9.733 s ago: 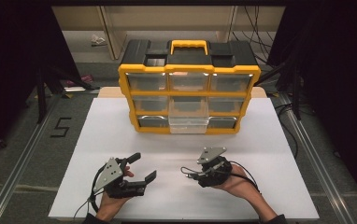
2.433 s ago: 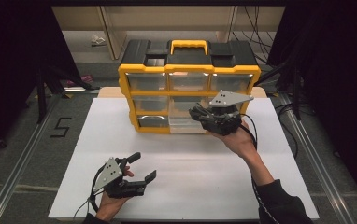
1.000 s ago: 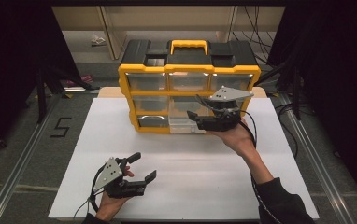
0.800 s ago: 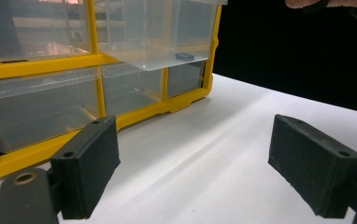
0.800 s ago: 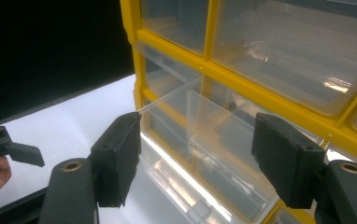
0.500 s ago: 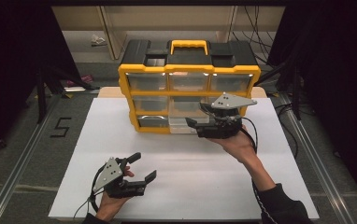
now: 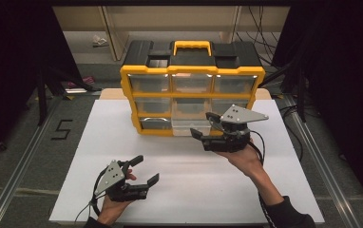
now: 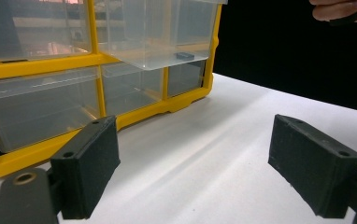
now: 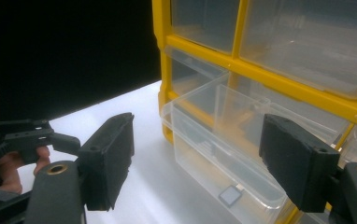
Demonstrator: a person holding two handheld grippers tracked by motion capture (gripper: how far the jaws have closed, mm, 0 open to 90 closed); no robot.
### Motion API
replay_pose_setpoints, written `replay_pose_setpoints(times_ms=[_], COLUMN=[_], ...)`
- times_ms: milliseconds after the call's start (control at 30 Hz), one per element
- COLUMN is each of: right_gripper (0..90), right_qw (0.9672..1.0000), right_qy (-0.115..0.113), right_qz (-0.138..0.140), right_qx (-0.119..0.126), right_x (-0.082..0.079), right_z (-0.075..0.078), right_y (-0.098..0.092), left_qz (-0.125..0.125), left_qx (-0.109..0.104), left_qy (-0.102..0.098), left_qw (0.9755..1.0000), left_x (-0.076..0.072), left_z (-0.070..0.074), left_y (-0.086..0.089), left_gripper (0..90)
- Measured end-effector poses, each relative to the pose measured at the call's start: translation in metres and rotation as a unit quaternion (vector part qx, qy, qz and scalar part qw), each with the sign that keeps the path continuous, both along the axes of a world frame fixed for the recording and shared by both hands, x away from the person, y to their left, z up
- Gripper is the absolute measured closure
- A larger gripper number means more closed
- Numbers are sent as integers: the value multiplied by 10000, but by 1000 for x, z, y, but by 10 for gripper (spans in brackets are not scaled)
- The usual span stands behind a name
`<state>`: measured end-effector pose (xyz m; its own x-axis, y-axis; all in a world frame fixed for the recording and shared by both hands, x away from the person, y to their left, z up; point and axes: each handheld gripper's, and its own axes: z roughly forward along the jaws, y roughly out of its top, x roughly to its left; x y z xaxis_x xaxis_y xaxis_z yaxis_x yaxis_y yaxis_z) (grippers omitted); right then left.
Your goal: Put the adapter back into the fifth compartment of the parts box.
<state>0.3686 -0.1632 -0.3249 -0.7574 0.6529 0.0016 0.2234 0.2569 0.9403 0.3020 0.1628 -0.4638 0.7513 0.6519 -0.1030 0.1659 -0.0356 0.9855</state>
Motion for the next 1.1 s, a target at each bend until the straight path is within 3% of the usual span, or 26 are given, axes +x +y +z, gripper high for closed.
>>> replay_pose_setpoints(times_ms=[600, 1100], right_gripper=[257, 242], right_qw=[9998, 9998], right_qy=[-83, -61], right_qz=[106, 117], right_qx=[117, 174], right_x=[-22, -31], right_z=[-16, -35], right_y=[-7, -10], left_qz=[-15, -28], left_qx=[3, 6], left_qy=[8, 18], left_qw=[10000, 10000], left_x=[0, 0], left_z=[0, 0], left_y=[0, -1], left_gripper=[159, 159])
